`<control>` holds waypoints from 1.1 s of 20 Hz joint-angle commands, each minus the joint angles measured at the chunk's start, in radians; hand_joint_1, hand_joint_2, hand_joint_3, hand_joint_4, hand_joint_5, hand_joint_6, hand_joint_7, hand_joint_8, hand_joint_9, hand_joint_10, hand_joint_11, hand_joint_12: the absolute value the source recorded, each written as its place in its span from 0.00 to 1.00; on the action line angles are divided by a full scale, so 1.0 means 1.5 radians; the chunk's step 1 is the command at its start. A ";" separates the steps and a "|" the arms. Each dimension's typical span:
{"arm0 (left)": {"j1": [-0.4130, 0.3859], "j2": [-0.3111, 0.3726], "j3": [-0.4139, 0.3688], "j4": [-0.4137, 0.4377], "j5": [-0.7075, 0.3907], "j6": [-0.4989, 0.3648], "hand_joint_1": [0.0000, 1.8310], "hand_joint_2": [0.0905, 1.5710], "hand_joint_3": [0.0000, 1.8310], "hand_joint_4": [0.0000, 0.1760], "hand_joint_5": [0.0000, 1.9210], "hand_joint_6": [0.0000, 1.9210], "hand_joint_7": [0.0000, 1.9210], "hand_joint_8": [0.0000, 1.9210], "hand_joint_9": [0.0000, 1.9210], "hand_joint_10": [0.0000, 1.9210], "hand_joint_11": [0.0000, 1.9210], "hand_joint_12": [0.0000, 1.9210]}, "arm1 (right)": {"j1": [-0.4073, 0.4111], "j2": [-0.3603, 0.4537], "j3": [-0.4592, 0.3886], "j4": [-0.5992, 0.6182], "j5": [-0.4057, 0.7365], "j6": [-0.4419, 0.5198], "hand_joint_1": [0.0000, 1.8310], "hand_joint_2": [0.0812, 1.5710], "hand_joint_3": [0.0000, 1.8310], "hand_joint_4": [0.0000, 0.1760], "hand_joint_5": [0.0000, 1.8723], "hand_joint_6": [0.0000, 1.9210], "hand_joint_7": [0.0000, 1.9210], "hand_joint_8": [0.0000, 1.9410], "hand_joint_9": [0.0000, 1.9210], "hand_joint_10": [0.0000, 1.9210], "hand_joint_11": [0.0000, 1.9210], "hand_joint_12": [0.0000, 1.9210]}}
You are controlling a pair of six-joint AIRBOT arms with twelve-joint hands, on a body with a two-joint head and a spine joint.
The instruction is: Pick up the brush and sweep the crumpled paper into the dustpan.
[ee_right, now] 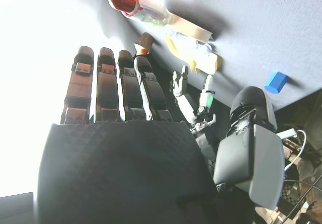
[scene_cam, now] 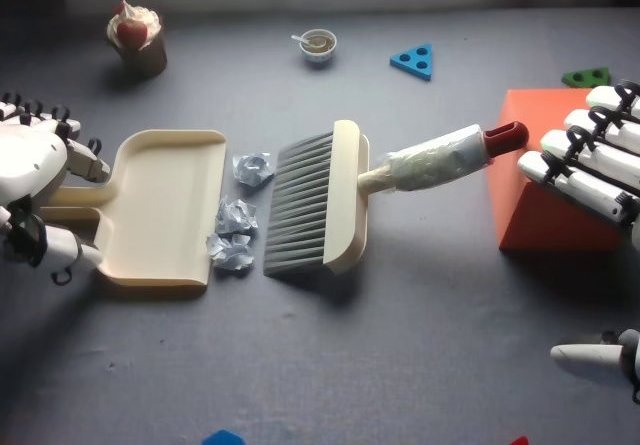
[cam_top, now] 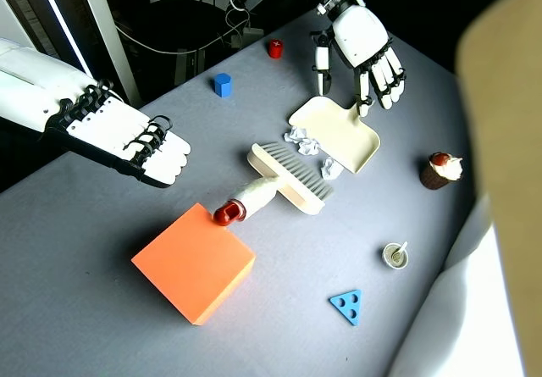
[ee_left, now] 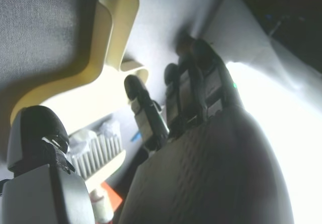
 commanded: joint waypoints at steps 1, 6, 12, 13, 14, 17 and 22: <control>-0.001 -0.005 0.010 0.021 -0.066 -0.001 0.45 0.60 0.00 0.75 0.32 0.00 0.13 0.00 0.11 0.00 0.02 0.27 | 0.002 0.006 -0.002 -0.032 -0.057 0.000 0.00 0.62 0.00 0.00 0.02 0.00 0.03 0.00 0.04 0.00 0.03 0.00; 0.002 -0.012 0.030 0.033 -0.059 -0.009 0.46 0.60 0.00 0.61 0.32 0.00 0.13 0.00 0.11 0.00 0.01 0.26 | 0.002 0.007 -0.002 -0.032 -0.057 0.000 0.00 0.62 0.00 0.00 0.02 0.00 0.04 0.00 0.05 0.00 0.03 0.00; 0.001 -0.014 0.040 0.037 -0.049 -0.015 0.47 0.59 0.00 0.63 0.34 0.01 0.14 0.00 0.11 0.00 0.01 0.27 | 0.002 0.006 -0.003 -0.032 -0.057 0.000 0.00 0.62 0.00 0.00 0.02 0.00 0.04 0.00 0.04 0.00 0.03 0.00; 0.002 -0.017 0.043 0.037 -0.050 -0.017 0.47 0.59 0.00 0.59 0.34 0.01 0.14 0.00 0.11 0.00 0.00 0.27 | 0.002 0.006 -0.003 -0.032 -0.057 0.000 0.00 0.62 0.00 0.00 0.02 0.00 0.04 0.00 0.04 0.00 0.02 0.00; 0.003 -0.020 0.046 0.035 -0.049 -0.018 0.48 0.59 0.00 0.59 0.34 0.01 0.14 0.00 0.11 0.00 0.00 0.27 | 0.002 0.006 -0.003 -0.032 -0.057 0.000 0.00 0.62 0.00 0.00 0.03 0.00 0.04 0.00 0.05 0.00 0.03 0.00; 0.005 -0.032 0.060 0.035 -0.044 -0.021 0.47 0.59 0.00 0.64 0.34 0.00 0.13 0.00 0.11 0.00 0.00 0.27 | 0.002 0.007 -0.003 -0.034 -0.057 0.000 0.00 0.63 0.00 0.00 0.02 0.00 0.04 0.00 0.04 0.00 0.02 0.00; 0.011 -0.041 0.067 0.035 -0.043 -0.021 0.45 0.59 0.00 0.71 0.32 0.00 0.14 0.00 0.11 0.00 0.01 0.28 | 0.002 0.007 -0.003 -0.034 -0.057 0.000 0.00 0.63 0.00 0.00 0.02 0.00 0.03 0.00 0.03 0.00 0.01 0.00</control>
